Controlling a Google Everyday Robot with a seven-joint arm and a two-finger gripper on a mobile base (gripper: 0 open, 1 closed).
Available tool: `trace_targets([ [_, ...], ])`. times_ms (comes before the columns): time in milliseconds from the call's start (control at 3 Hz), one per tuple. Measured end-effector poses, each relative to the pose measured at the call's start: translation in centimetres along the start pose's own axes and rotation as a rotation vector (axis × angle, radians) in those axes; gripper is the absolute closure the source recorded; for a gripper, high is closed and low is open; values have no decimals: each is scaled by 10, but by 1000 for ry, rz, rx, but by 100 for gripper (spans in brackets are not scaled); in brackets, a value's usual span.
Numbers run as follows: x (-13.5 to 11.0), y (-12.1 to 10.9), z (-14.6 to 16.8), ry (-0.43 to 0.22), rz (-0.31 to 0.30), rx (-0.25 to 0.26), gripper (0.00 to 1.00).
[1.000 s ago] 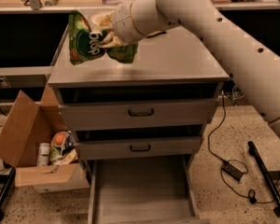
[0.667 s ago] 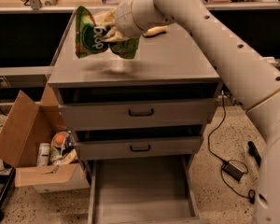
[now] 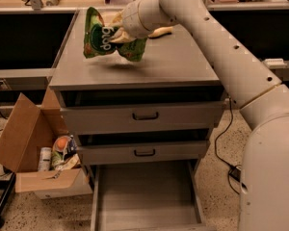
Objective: Pick green rice chip bag from bottom drawer and place on counter
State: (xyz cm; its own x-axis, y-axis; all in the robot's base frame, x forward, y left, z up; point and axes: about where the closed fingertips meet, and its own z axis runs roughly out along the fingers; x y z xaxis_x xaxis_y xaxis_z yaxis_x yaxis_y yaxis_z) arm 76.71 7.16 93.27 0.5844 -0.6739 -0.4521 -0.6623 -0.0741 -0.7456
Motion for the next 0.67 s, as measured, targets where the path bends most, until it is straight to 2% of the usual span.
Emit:
trace_targets([
  [667,0,0,0,0,1,0,0],
])
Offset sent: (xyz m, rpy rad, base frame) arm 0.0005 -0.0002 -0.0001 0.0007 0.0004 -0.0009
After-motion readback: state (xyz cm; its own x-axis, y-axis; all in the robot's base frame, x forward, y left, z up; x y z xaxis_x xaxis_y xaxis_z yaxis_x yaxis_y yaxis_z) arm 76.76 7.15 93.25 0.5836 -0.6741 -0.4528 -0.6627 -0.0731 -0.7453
